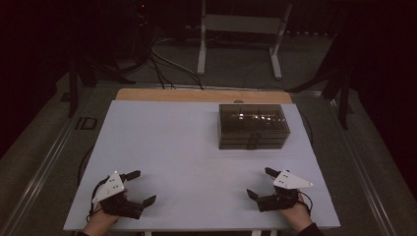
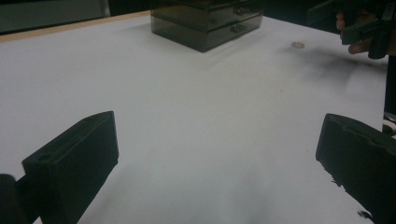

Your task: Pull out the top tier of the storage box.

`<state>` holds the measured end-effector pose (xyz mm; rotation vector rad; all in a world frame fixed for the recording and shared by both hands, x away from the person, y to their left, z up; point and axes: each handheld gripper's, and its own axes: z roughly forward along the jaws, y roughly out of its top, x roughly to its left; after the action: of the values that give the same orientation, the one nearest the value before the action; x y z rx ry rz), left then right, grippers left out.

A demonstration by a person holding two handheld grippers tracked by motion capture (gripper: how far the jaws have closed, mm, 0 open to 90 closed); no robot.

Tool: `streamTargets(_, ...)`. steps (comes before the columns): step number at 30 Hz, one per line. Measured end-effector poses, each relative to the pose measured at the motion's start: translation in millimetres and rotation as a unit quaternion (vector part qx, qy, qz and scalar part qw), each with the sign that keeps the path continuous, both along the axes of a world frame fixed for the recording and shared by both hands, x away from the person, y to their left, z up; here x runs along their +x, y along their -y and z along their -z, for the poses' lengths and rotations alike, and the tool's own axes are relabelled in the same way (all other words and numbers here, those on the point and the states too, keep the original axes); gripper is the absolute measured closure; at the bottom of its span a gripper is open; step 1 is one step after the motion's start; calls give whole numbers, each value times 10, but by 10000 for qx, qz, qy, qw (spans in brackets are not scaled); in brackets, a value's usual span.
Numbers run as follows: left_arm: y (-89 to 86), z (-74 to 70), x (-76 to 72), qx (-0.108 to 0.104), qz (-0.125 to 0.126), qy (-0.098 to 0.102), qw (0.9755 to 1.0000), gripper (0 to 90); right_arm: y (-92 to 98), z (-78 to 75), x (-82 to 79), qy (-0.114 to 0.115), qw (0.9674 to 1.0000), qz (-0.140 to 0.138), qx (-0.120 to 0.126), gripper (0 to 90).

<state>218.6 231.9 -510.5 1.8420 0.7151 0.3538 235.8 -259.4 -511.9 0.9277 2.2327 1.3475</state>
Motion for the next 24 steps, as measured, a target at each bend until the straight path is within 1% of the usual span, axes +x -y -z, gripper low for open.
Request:
streamTargets(1,-1,-1,3,3,8,-3,10000,0,-10,-7,2,-25,10000,-48,-28,0)
streamTargets(4,4,7,10,31,15,-36,10000,0,-44,-29,-18,-6,9999,-107,-72,0)
streamTargets(6,8,8,9,33,18,-43,10000,0,-53,-45,-30,12,9999,-136,-14,0)
streamTargets(8,8,8,6,53,22,-33,10000,0,-60,-60,-32,51,9999,-131,-29,0)
streamTargets(10,5,9,6,32,39,-38,10000,0,-51,-74,-28,71,9999,-105,18,0)
streamTargets(16,19,7,18,1,56,-45,10000,0,-43,-122,-36,155,9999,-53,16,0)
streamTargets(18,19,9,13,40,69,-51,10000,0,-49,-166,-53,221,9997,-54,70,0)
streamTargets(20,16,4,12,9,65,-42,10000,0,-66,-202,-66,274,9995,-71,120,0)
streamTargets(22,13,2,12,-9,68,-40,10000,0,-88,-229,-76,325,9994,-93,105,0)
streamTargets(24,12,6,11,21,66,-50,10000,0,-105,-259,-78,400,9991,-134,49,0)
